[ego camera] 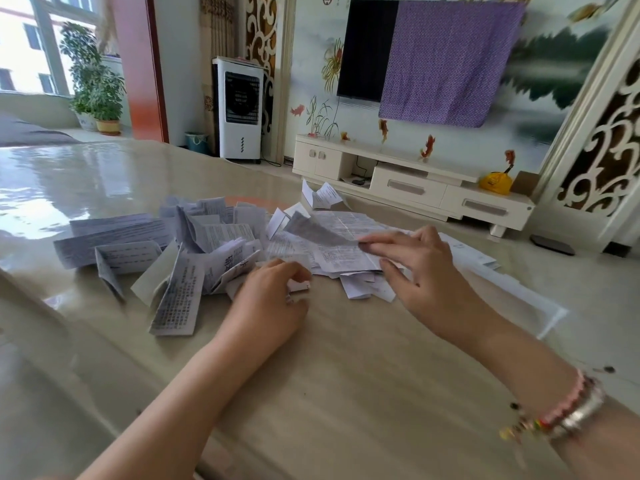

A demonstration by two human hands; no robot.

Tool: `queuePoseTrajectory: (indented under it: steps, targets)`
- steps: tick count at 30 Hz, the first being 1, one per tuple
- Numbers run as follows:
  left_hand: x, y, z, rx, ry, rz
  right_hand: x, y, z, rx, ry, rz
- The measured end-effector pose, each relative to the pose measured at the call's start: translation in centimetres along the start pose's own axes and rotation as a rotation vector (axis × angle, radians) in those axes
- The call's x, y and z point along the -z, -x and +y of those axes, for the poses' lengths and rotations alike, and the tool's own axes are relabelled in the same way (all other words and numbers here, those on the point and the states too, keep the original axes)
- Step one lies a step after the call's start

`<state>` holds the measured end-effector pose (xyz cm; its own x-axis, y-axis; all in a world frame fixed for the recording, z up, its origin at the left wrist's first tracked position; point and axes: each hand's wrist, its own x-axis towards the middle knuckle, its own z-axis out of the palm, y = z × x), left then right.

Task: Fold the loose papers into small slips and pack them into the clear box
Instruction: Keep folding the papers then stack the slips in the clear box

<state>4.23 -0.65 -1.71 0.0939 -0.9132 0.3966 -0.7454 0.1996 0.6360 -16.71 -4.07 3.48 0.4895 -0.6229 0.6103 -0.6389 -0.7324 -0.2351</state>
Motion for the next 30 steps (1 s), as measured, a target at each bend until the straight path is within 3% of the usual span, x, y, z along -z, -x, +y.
queuePoseTrajectory:
  steps: [5, 10, 14, 17, 21, 27, 30]
  targets:
    - [-0.3, 0.8, 1.1, 0.047, 0.199, 0.007, 0.7, 4.6, 0.1, -0.065, -0.393, -0.063]
    - [-0.7, 1.1, 0.7, -0.149, 0.267, -0.026, 0.1, 5.8, 1.0, -0.195, -0.41, -0.095]
    - [-1.0, 1.6, 0.5, -0.304, 0.131, -0.134, -0.3, 6.5, 1.3, -0.293, -0.322, -0.278]
    - [-1.0, 2.2, 0.7, -0.293, 0.005, -0.114, -0.3, 6.8, 1.3, -0.267, -0.222, -0.334]
    - [-1.1, 2.7, 1.1, -0.254, -0.033, -0.1, -0.7, 6.7, 1.2, -0.172, -0.212, -0.279]
    - [-1.2, 2.6, 1.6, -0.146, 0.107, -0.132, -0.9, 6.3, 1.1, -0.408, -0.424, -0.299]
    - [-1.5, 2.1, 1.5, -0.059, 0.063, -0.087, -1.8, 5.4, 1.1, -0.514, -0.402, -0.272]
